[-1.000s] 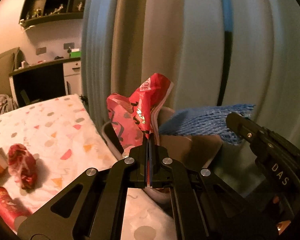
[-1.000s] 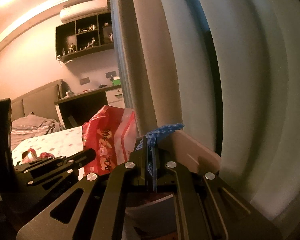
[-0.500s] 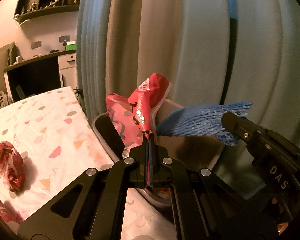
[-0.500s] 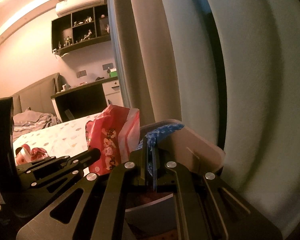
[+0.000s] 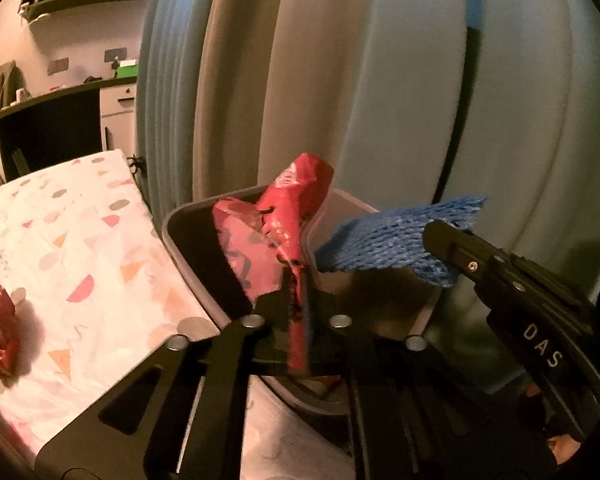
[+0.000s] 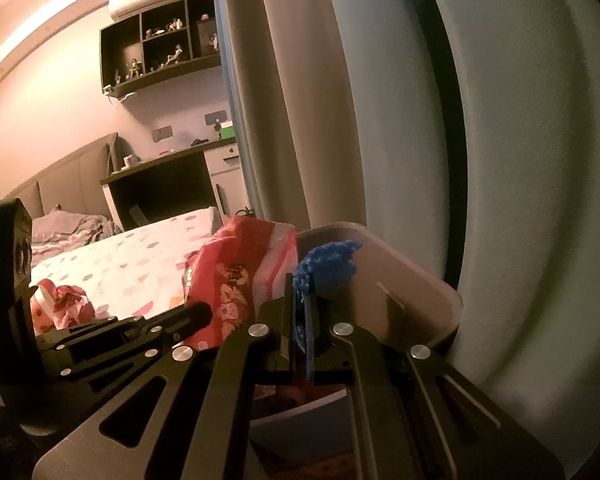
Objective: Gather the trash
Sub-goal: 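Open both grippers over the bin to drop the net and wrapper, then move both open grippers back over the remaining trash on the bed, then grasp the red paper cup with the right gripper while the left grasps the green foam sleeve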
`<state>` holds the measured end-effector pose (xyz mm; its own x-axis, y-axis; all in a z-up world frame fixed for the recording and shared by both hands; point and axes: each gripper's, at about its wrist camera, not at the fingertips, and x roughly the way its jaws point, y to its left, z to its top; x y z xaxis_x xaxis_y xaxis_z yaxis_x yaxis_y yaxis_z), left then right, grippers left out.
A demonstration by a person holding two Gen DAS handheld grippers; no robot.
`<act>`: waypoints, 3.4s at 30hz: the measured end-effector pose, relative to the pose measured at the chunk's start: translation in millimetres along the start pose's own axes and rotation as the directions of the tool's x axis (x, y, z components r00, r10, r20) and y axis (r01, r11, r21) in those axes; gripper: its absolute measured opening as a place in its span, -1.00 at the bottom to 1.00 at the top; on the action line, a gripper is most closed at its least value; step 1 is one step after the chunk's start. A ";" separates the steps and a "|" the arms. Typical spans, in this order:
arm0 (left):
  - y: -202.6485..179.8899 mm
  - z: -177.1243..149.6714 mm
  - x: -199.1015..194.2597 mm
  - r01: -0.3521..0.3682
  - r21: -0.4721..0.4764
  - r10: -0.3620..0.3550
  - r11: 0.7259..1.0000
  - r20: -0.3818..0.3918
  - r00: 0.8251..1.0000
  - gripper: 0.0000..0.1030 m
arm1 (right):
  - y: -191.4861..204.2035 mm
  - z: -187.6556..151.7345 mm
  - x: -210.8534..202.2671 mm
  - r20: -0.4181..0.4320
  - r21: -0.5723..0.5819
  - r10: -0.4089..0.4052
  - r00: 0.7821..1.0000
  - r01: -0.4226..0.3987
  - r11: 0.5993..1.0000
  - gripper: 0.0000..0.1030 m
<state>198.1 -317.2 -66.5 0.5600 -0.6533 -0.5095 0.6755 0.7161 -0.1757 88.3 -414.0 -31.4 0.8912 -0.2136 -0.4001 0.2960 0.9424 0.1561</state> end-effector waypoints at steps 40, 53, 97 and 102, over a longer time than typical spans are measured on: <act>46.8 -14.5 -117.5 -0.355 -0.116 0.367 0.928 0.104 0.924 0.74 | 30.9 -5.3 -53.3 0.076 -0.009 0.025 0.997 -0.024 1.000 0.65; 78.1 -42.5 -192.8 -0.464 -0.171 0.487 0.869 0.129 0.864 0.74 | 94.5 -21.8 -82.1 0.079 -0.095 0.128 0.989 -0.120 0.988 0.69; 209.3 -118.8 -306.1 -0.664 -0.403 0.730 0.630 0.018 0.683 0.74 | 290.0 -97.3 -0.6 -0.349 -0.349 0.359 0.865 -0.476 0.807 0.69; 212.9 -119.6 -303.5 -0.666 -0.401 0.729 0.629 0.006 0.684 0.74 | 300.8 -98.8 9.5 -0.384 -0.367 0.354 0.853 -0.493 0.789 0.69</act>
<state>114.6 62.9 -50.0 0.8788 0.0736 -0.4714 -0.1406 0.9841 -0.1084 151.8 -107.1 -77.5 0.7327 0.2506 -0.6328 -0.3318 0.9433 -0.0106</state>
